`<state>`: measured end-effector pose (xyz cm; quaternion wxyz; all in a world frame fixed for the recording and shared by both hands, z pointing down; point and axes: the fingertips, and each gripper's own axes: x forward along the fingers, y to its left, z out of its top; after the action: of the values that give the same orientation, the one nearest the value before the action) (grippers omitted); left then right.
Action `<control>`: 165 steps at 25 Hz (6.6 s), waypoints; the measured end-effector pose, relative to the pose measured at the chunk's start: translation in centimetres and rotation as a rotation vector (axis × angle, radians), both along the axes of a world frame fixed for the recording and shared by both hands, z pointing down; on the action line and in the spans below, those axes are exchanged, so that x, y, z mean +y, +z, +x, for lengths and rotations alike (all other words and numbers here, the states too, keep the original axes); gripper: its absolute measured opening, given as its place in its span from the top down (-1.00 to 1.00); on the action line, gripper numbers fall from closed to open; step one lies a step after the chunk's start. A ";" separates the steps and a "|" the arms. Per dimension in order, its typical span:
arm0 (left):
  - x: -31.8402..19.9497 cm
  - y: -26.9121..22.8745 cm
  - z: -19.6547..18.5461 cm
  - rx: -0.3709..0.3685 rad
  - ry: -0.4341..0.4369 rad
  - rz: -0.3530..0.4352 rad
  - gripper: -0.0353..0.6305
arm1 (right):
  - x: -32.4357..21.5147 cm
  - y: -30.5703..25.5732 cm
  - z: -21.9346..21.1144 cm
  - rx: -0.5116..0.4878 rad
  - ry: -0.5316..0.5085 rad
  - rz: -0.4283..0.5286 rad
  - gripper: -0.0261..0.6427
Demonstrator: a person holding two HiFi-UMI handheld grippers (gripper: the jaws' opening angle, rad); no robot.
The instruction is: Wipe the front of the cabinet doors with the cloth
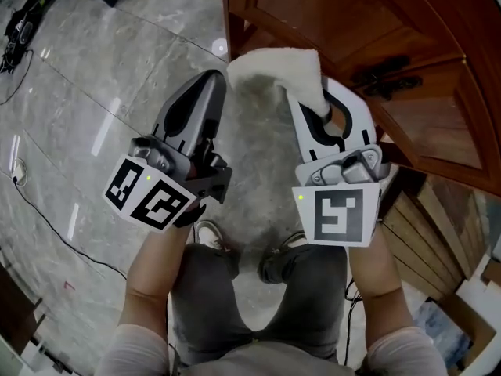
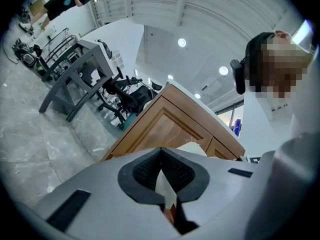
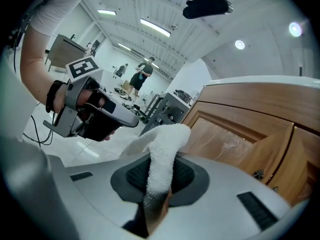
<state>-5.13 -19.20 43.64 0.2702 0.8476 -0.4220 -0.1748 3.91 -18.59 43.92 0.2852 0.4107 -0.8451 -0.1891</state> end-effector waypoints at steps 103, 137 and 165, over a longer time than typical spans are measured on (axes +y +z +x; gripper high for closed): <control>1.9 -3.0 4.7 0.057 0.088 0.253 0.84 | -1.1 -11.5 6.9 0.026 0.200 0.347 0.71; 0.7 1.6 -4.3 0.082 -0.024 0.196 0.84 | -10.2 -5.4 -3.3 -0.074 0.180 0.236 0.71; 1.4 1.4 -1.1 0.125 0.042 0.202 0.84 | -3.5 -5.6 5.3 -0.108 0.349 0.223 0.71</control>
<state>-6.23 -17.75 45.08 0.2130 0.8666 -0.3667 -0.2630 9.23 -22.13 38.35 0.2207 0.5894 -0.7491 -0.2068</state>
